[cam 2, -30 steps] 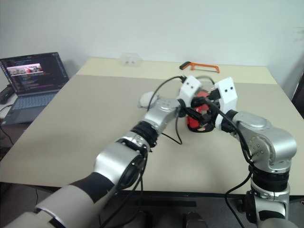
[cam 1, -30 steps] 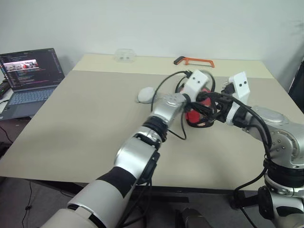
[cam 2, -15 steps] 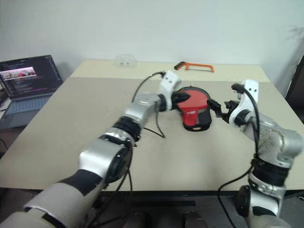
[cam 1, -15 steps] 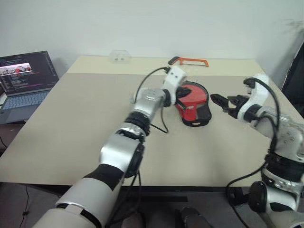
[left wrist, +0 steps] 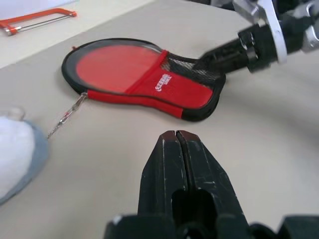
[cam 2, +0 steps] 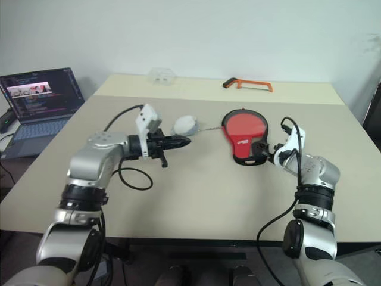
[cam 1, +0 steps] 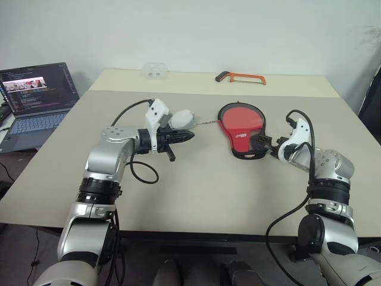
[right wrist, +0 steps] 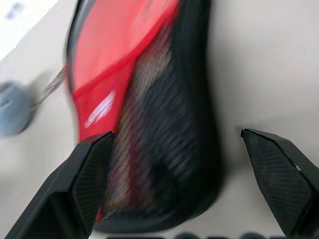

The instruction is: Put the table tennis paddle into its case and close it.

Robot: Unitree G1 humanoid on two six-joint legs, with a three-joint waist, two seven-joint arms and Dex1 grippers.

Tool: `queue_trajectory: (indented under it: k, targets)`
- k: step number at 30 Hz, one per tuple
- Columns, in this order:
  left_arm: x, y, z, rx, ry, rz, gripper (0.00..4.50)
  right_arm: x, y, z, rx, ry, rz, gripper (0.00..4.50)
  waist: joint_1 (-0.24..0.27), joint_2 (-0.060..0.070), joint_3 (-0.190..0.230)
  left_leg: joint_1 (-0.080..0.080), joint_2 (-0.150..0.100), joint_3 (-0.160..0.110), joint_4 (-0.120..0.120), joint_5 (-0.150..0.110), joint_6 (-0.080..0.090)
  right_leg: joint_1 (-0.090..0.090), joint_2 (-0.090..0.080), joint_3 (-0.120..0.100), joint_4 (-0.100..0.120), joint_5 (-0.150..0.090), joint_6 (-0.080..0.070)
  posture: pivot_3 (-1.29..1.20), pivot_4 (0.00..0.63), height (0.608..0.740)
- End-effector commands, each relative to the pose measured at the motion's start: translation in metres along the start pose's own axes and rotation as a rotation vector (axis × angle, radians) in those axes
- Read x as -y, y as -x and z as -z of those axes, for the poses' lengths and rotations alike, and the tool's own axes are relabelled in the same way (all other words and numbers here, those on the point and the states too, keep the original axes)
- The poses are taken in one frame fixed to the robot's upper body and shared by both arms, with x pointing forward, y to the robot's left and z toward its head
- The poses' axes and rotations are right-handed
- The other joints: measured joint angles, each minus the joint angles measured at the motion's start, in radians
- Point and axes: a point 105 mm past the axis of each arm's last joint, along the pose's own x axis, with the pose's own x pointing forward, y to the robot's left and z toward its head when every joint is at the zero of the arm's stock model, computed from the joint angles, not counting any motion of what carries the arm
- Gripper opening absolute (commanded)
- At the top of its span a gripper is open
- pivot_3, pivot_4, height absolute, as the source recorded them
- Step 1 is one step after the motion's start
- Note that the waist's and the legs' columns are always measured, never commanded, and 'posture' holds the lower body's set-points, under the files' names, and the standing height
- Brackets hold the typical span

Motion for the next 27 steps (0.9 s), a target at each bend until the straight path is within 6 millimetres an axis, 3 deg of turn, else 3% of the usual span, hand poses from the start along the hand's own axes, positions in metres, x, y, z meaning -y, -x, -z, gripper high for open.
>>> queue_trajectory:
  k: [1, 5, 17, 27]
  targets:
    - [0.006, 0.002, -0.013, 0.038, -0.022, -0.007, 0.03, -0.006, 0.003, 0.002, -0.008, -0.024, -0.039, 4.50, -0.001, 0.000, 0.000, 0.000, 0.000, 0.000, 0.000, 0.000, 0.000, 0.000, 0.000, 0.000, 0.000, 0.000, 0.000, 0.00, 0.150, 0.740]
    - [0.008, 0.001, -0.010, 0.030, -0.015, -0.011, 0.03, 0.005, 0.003, 0.011, -0.026, -0.065, -0.010, 4.50, -0.001, 0.000, 0.000, 0.000, 0.001, -0.001, 0.000, 0.000, 0.000, 0.000, 0.001, 0.000, 0.000, 0.000, 0.000, 0.00, 0.150, 0.740]
    - [0.008, -0.006, -0.010, 0.027, -0.010, -0.009, 0.03, 0.010, 0.003, 0.035, -0.063, -0.354, -0.111, 4.50, -0.003, 0.000, 0.000, 0.000, 0.001, -0.001, 0.000, 0.000, 0.000, 0.000, 0.001, 0.000, 0.000, 0.000, 0.000, 0.00, 0.150, 0.740]
    - [0.006, -0.006, -0.010, 0.021, -0.008, -0.016, 0.03, 0.013, 0.004, 0.044, -0.076, -0.353, -0.108, 4.50, -0.004, 0.000, -0.001, 0.001, 0.001, -0.001, -0.001, 0.000, 0.001, 0.000, 0.002, 0.000, 0.000, 0.000, -0.001, 0.00, 0.150, 0.740]
